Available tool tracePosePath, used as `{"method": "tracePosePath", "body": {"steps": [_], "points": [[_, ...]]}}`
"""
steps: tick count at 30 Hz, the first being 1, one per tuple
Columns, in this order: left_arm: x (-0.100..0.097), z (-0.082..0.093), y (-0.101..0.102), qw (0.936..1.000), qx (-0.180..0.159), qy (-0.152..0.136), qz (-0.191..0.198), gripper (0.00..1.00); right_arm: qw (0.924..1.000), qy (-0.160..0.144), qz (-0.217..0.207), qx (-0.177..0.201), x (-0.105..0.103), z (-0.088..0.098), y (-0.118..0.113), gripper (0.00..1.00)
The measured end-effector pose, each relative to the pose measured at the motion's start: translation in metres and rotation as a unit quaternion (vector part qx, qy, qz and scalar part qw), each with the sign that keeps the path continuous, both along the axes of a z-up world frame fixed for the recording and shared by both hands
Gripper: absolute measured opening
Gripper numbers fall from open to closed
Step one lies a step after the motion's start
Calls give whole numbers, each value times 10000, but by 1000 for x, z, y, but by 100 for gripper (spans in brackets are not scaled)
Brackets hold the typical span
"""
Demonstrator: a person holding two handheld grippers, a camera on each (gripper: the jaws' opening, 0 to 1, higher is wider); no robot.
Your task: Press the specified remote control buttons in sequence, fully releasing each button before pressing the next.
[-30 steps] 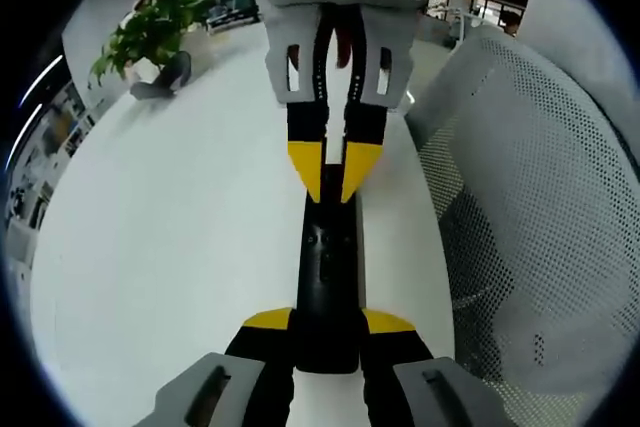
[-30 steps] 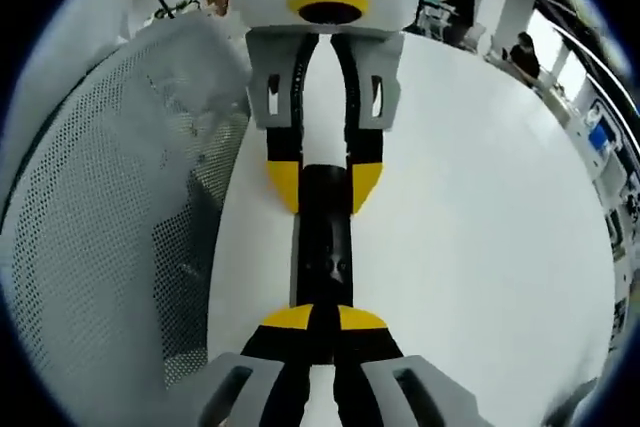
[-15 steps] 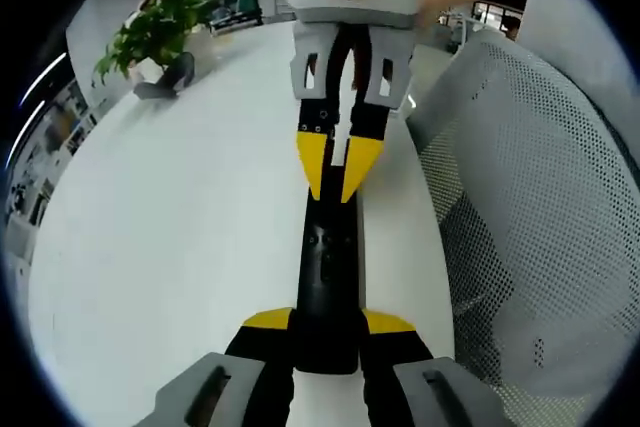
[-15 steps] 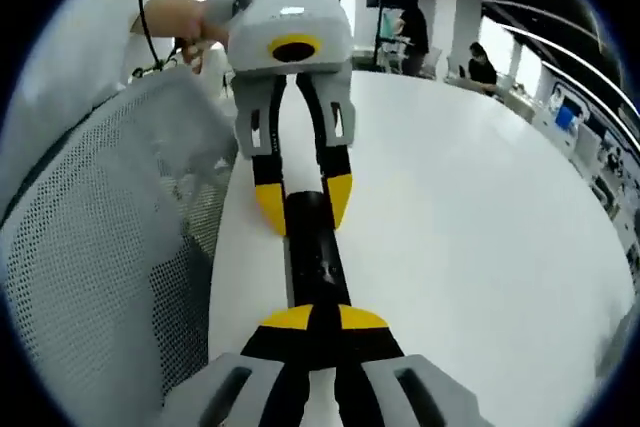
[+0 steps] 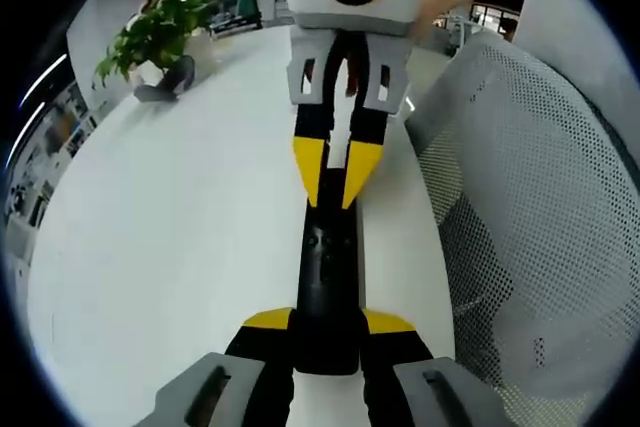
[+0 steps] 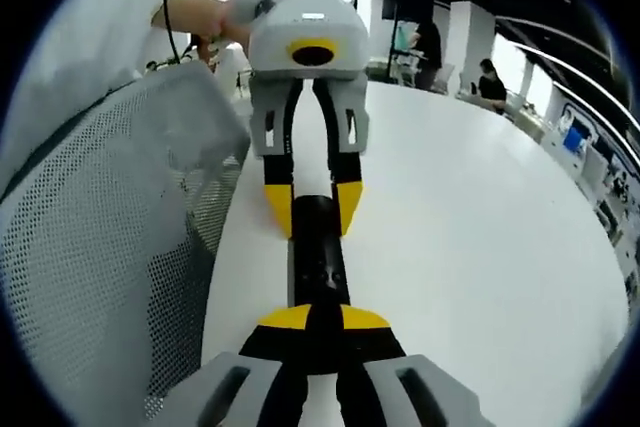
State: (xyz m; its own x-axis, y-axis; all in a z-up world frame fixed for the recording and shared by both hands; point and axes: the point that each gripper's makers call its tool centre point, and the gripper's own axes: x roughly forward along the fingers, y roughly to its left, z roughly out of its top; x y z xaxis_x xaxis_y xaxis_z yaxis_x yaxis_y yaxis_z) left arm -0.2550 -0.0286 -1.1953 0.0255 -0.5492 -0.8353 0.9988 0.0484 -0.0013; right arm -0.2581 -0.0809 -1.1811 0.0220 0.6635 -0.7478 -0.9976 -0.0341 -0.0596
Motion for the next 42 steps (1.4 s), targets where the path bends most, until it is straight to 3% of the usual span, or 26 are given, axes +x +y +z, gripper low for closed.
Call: {"method": "tracePosePath", "body": {"steps": [5,9,13,16,21,23,26,30,34,38,42], "points": [[0,0,-1,10000,0,3,-23,24,9970,7,275,-723,-1,-2,2,5],[0,0,-1,10000,-12,7,-39,24,9901,490,-8,-1314,1,-4,2,5],[0,1,-1,10000,-16,7,-60,24,9846,470,74,-1681,2,-5,4,5],[0,1,-1,10000,-20,10,-47,24,9862,532,-58,-1566,2,-5,1,5],[0,1,0,10000,-75,15,-12,24,9968,301,-314,-671,1,-2,1,5],[0,1,0,9999,-104,15,0,24,9975,351,-522,-325,1,-1,1,5],[0,1,0,9999,-112,10,11,24,9965,457,-694,-128,2,-1,1,5],[0,1,-1,9999,-110,9,10,24,9980,348,-520,-123,1,0,3,5],[0,1,0,9999,-112,9,10,24,9989,215,-214,-356,1,-1,5,5],[0,1,0,9999,-115,8,5,24,9971,97,82,-747,0,-2,6,5],[0,1,0,9999,-115,9,5,24,9896,148,326,-1391,0,-4,5,5]]}}
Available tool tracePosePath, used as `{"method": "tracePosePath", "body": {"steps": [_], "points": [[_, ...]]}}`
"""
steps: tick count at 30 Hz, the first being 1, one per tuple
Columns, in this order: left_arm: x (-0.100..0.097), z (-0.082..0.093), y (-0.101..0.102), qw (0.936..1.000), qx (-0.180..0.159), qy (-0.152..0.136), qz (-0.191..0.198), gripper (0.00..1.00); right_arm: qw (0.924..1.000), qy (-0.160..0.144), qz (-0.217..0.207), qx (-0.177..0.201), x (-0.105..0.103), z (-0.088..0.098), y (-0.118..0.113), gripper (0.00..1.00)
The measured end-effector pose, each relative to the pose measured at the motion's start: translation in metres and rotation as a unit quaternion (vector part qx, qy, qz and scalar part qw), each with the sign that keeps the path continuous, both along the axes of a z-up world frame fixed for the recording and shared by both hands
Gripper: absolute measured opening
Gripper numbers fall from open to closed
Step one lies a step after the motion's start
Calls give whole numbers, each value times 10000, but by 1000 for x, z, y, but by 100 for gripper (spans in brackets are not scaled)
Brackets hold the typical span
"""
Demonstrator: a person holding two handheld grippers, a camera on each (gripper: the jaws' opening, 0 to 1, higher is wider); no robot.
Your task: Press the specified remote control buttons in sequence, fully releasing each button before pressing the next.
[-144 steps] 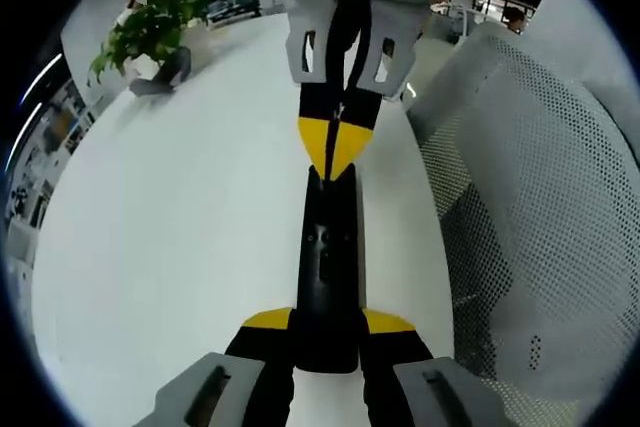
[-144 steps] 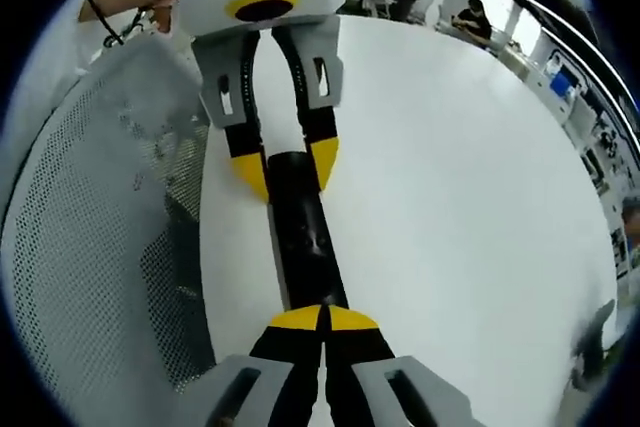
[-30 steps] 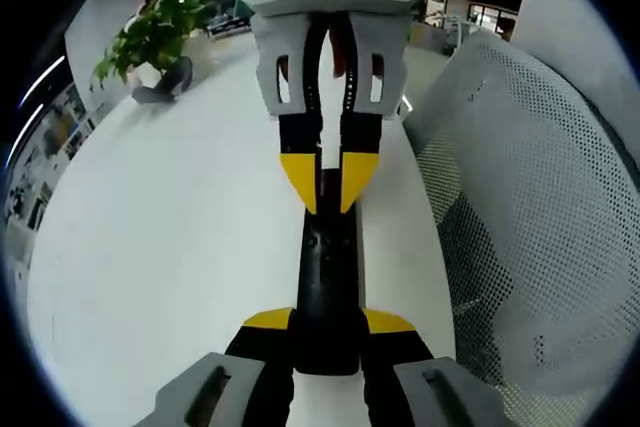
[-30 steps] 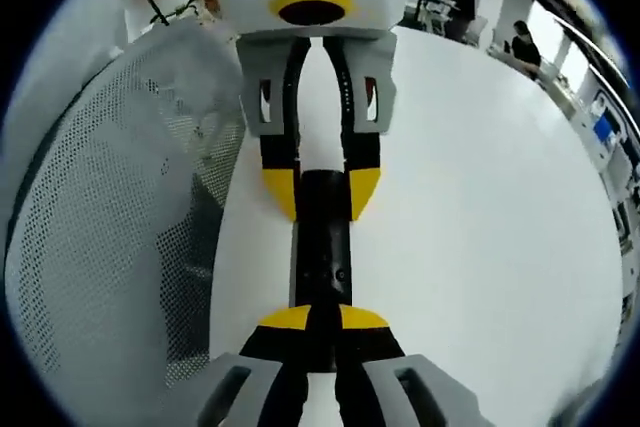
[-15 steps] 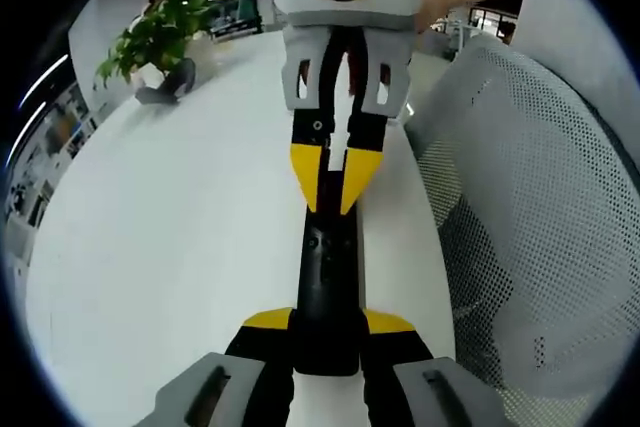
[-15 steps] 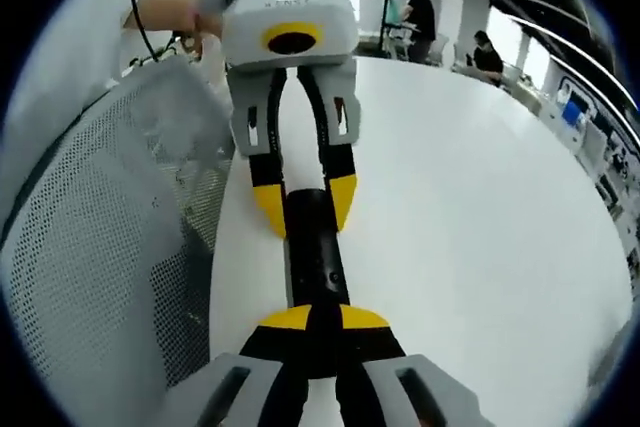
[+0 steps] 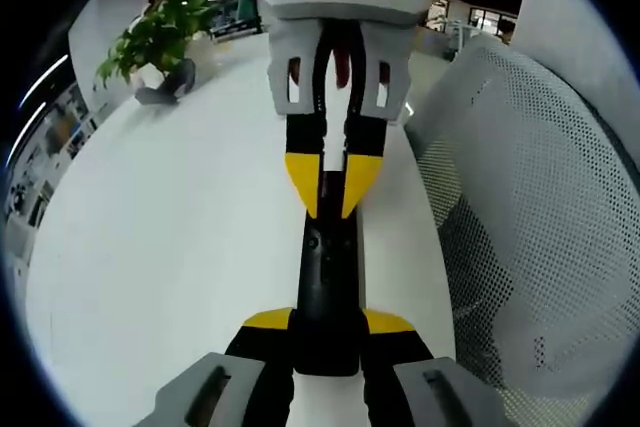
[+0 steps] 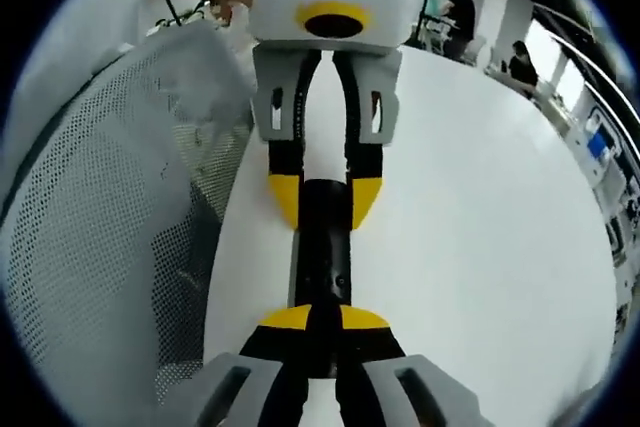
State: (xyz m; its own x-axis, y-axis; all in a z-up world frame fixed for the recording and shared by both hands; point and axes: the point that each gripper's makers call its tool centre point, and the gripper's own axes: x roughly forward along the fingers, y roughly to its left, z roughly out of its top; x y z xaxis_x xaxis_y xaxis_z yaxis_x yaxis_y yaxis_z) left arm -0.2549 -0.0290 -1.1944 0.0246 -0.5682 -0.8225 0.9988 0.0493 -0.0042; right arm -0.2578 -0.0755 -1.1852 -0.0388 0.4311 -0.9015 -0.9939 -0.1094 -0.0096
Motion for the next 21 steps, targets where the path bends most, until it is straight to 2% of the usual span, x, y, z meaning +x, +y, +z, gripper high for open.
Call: {"method": "tracePosePath", "body": {"steps": [3,6,9,14,17,21], "points": [[0,0,0,10000,-62,-2,5,24,9990,200,-90,-391,1,-2,1,5],[0,0,0,9999,-132,9,-2,24,9988,176,-73,-457,1,-2,1,5],[0,0,0,9999,-100,3,10,24,9984,287,-418,-258,2,-1,0,5],[0,0,0,10000,-96,-8,-4,24,9990,80,-422,76,0,1,-1,5],[0,0,0,10000,-91,-9,-7,24,9976,-18,-606,319,1,2,0,5],[0,0,0,10000,-88,-11,0,24,9982,-238,-436,344,-1,2,2,4]]}}
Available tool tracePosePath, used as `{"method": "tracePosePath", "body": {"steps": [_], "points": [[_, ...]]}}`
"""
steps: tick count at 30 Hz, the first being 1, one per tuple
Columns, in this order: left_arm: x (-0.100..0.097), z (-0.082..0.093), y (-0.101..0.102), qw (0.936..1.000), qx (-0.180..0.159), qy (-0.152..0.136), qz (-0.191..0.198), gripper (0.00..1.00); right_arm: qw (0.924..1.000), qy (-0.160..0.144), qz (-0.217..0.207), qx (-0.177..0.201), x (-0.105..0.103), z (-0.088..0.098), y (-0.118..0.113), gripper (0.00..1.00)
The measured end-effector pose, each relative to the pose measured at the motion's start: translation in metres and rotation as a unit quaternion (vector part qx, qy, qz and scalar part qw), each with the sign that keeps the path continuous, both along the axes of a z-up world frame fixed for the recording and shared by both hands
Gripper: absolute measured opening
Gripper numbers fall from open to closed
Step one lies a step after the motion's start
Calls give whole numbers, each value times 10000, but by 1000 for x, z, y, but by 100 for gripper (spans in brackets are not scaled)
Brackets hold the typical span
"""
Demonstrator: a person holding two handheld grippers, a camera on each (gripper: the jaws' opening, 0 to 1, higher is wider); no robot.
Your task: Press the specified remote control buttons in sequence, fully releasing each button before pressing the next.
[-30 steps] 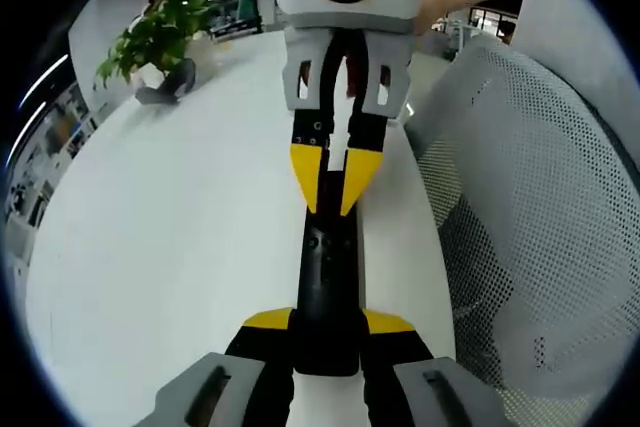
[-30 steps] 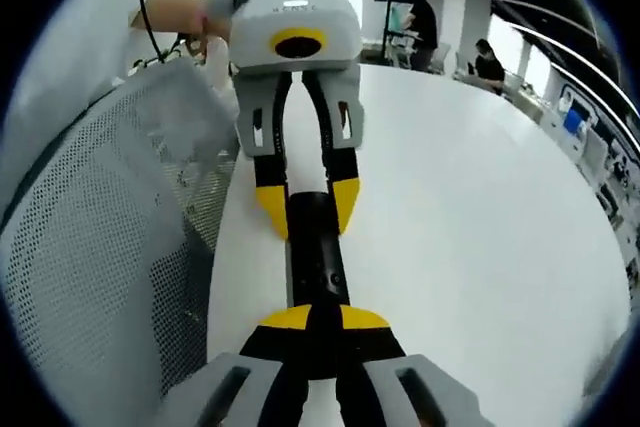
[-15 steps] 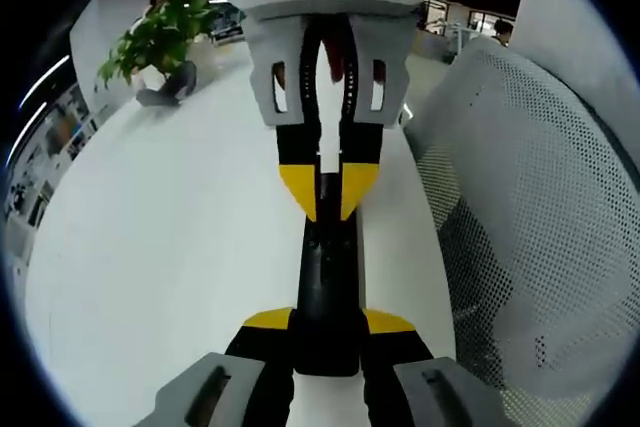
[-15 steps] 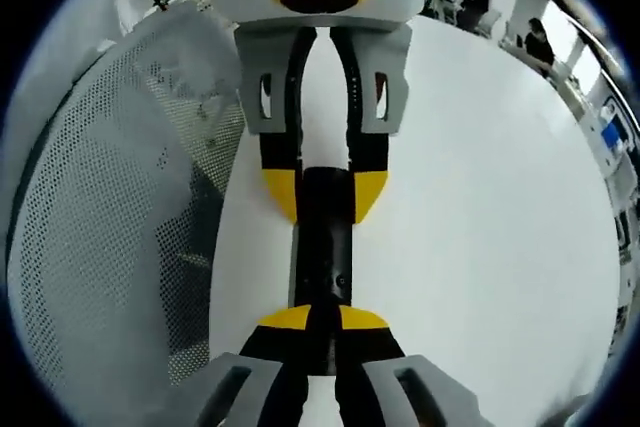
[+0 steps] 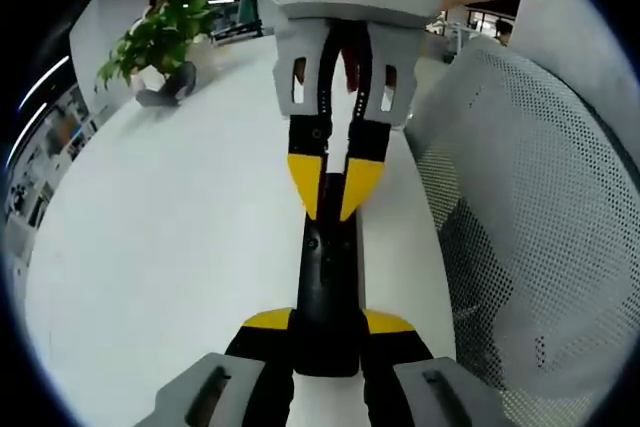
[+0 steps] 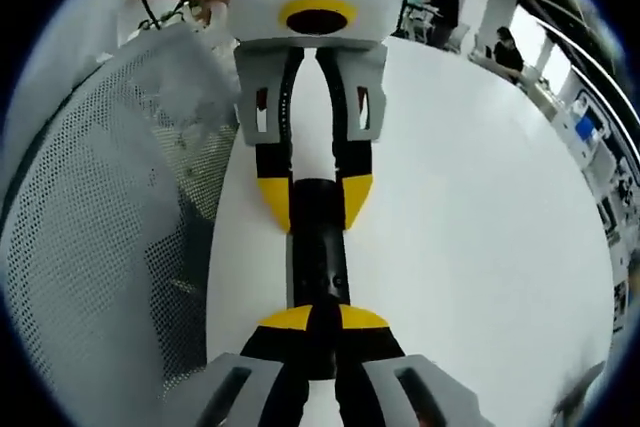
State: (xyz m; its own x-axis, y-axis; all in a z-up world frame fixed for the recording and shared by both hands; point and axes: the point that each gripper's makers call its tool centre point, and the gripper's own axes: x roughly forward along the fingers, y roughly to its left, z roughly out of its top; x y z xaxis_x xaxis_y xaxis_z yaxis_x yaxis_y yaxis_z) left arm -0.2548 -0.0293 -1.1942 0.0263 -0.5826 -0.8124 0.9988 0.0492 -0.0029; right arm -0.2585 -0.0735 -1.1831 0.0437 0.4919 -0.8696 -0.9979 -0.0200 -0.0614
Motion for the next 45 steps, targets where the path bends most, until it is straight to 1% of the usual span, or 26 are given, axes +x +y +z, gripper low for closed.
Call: {"method": "tracePosePath", "body": {"steps": [2,6,7,8,9,10,11,12,14,16,17,18,19,21,22,23,25,26,29,32,34,35,36,39,41,45], "points": [[0,0,0,10000,-1,-1,-7,24,9998,-57,181,-51,0,0,1,4],[0,0,0,10000,1,2,-35,24,9969,-165,741,-222,-1,-1,2,4],[0,0,0,10000,2,2,-37,24,9965,-163,775,-251,-1,-1,2,3],[0,0,0,10000,2,3,-44,24,9971,-108,707,-279,-1,-1,3,3],[0,0,0,10000,3,3,-47,24,9981,73,506,-355,-1,-2,2,3],[0,0,0,10000,3,3,-48,24,9985,189,322,-410,-1,-2,2,3],[0,0,0,10000,4,2,-48,24,9979,158,404,-480,1,-2,3,3],[0,0,0,10000,6,2,-48,24,9973,181,398,-589,2,-3,4,3],[0,0,0,10000,4,3,-57,24,9967,360,87,-719,1,-3,3,3],[-1,0,0,10000,7,3,-52,24,9963,487,-256,-656,2,-3,3,3],[-1,0,0,10000,10,4,-52,24,9967,467,-261,-617,3,-3,3,3],[-1,0,0,10000,16,3,-52,24,9965,501,-414,-519,2,-3,3,3],[-1,0,0,10000,21,2,-55,24,9967,489,-446,-471,2,-3,2,3],[-1,0,0,10000,30,2,-59,24,9967,483,-605,-232,3,-2,3,3],[-1,0,0,10000,31,3,-55,24,9977,384,-546,-113,3,-1,3,3],[-1,0,0,10000,31,6,-47,24,9984,204,-513,107,2,0,3,3],[0,0,0,10000,21,26,-2,24,9970,4,-663,393,1,0,3,3],[0,0,0,10000,21,44,33,24,9961,-37,-745,474,1,1,3,3],[0,0,-1,9999,83,29,50,24,9951,-77,-834,520,0,0,3,2],[0,0,-1,9999,170,27,-1,24,9958,-165,-743,509,0,0,5,2],[-1,0,-1,9997,251,25,-66,24,9974,-346,-429,456,-1,0,7,1],[-1,0,-1,9996,260,24,-67,24,9976,-397,-360,434,-2,0,8,1],[-1,0,0,9996,263,27,-64,24,9980,-537,-142,311,-3,0,8,1],[-1,0,0,9997,231,34,-41,24,9984,-499,-187,172,-3,-1,9,0],[-1,0,0,9998,217,34,-41,24,9989,-410,-226,66,-2,-1,10,0],[-1,1,0,9998,210,31,-68,24,9982,-26,-595,6,0,-2,9,0]]}}
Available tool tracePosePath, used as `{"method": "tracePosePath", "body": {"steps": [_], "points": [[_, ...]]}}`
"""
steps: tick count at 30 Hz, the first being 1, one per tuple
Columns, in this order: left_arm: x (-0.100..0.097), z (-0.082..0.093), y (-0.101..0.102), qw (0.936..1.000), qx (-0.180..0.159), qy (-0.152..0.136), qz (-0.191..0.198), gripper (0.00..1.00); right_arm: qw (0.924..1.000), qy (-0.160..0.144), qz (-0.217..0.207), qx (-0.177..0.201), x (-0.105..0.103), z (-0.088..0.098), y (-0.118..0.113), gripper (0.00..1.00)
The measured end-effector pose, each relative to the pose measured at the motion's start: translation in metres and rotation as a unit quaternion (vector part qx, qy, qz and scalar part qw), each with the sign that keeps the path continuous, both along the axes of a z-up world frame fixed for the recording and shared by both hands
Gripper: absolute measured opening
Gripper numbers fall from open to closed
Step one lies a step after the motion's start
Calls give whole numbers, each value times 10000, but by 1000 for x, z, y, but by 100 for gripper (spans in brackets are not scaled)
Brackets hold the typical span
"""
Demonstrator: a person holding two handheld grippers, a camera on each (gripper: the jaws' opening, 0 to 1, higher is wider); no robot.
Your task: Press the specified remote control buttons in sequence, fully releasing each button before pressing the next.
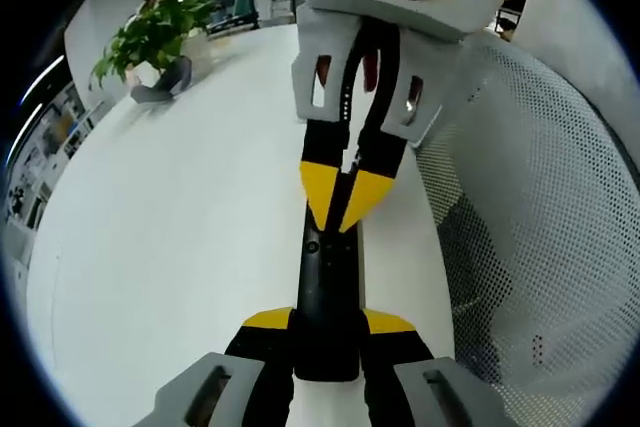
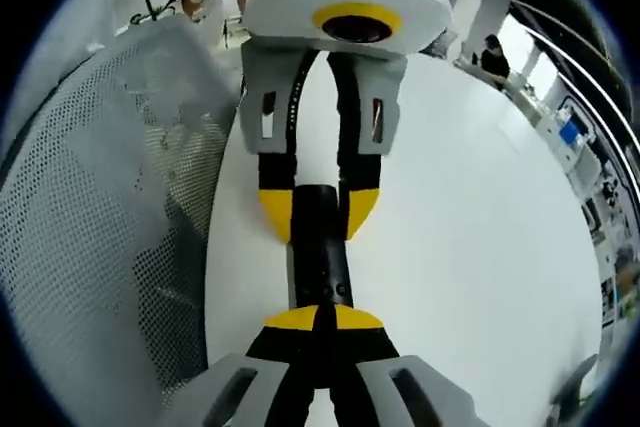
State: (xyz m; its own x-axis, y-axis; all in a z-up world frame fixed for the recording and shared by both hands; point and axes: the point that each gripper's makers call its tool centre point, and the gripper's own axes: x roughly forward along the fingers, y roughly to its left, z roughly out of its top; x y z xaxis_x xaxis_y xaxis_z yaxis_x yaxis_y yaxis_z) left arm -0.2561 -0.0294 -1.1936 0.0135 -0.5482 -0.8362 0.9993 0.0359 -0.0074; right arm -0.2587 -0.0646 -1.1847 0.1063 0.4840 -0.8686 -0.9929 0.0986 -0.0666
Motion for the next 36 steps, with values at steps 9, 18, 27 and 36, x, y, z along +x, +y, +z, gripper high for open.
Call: {"method": "tracePosePath", "body": {"steps": [9,18,27,36], "points": [[0,0,0,10000,-14,11,35,24,9981,164,-319,493,5,1,0,0],[0,0,0,9999,-18,31,103,24,9940,307,-460,946,5,4,-2,0],[0,0,0,9998,-112,18,137,24,9969,511,-348,483,2,1,-9,0],[0,0,0,9998,-169,8,114,24,9972,420,229,-577,2,-2,-7,0]]}}
